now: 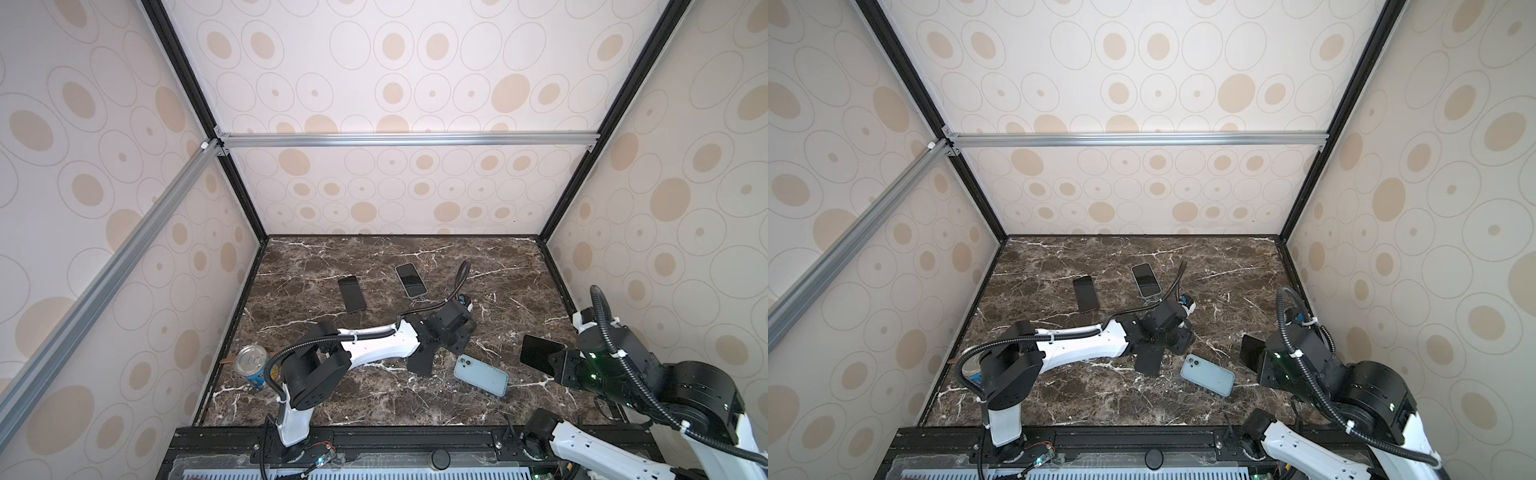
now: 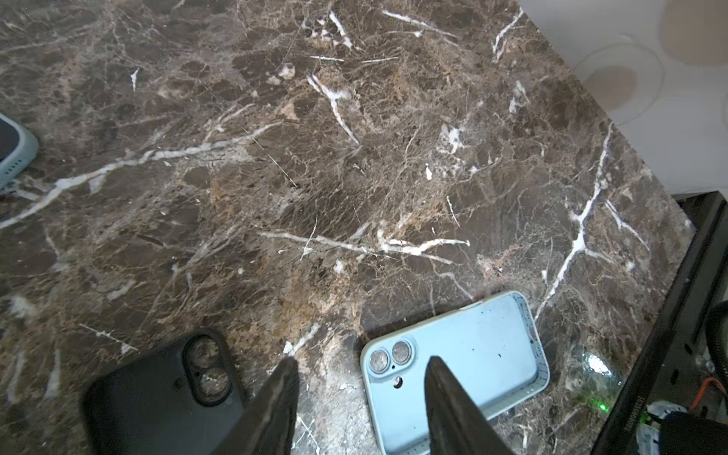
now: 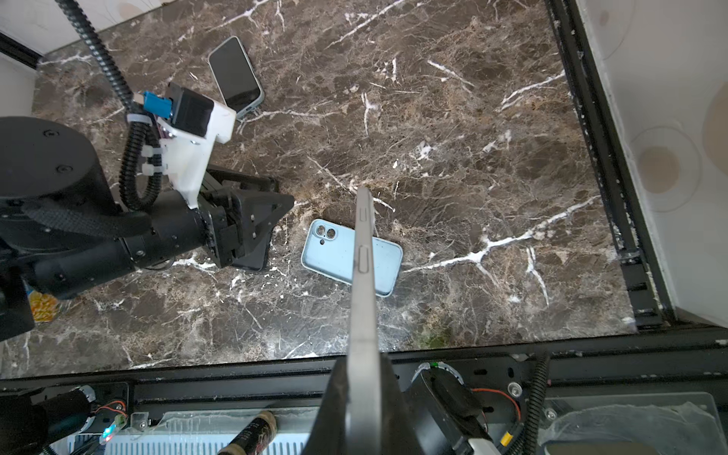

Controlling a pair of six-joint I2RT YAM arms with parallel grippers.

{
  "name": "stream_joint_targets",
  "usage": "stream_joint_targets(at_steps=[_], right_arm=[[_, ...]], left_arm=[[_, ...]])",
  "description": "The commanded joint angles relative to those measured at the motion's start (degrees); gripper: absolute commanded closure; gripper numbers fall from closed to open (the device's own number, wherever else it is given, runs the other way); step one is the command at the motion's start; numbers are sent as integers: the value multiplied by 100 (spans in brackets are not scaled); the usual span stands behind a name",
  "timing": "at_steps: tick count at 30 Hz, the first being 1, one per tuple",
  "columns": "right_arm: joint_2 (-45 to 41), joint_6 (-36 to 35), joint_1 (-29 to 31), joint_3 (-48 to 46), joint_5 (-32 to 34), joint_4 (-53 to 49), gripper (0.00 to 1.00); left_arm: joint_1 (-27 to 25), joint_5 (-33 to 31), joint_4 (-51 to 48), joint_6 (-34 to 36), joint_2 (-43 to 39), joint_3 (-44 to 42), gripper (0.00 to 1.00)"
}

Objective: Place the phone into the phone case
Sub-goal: 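Carry the phone over the light blue case while left gripper grasps the case edge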

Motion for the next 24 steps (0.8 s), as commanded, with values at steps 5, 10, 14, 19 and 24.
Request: stream_joint_targets(at_steps=[5, 10, 14, 19, 24], right_arm=[[24, 251, 8, -607, -24, -33, 100], [118, 217, 8, -1225, -480, 757, 100], [-58, 398, 8, -1722, -519, 1225, 100], [-99, 557, 6, -2355, -854, 1790, 100], [-99, 700, -1, -2849, -987, 2194, 100]], left_arm=[[-105, 140, -522, 97, 588, 668, 55], [-160, -147, -812, 99, 752, 822, 56], [-162, -189, -724, -13, 602, 442, 58], [-166, 113, -449, -224, 605, 64, 66], [-167, 239, -362, -314, 576, -76, 67]])
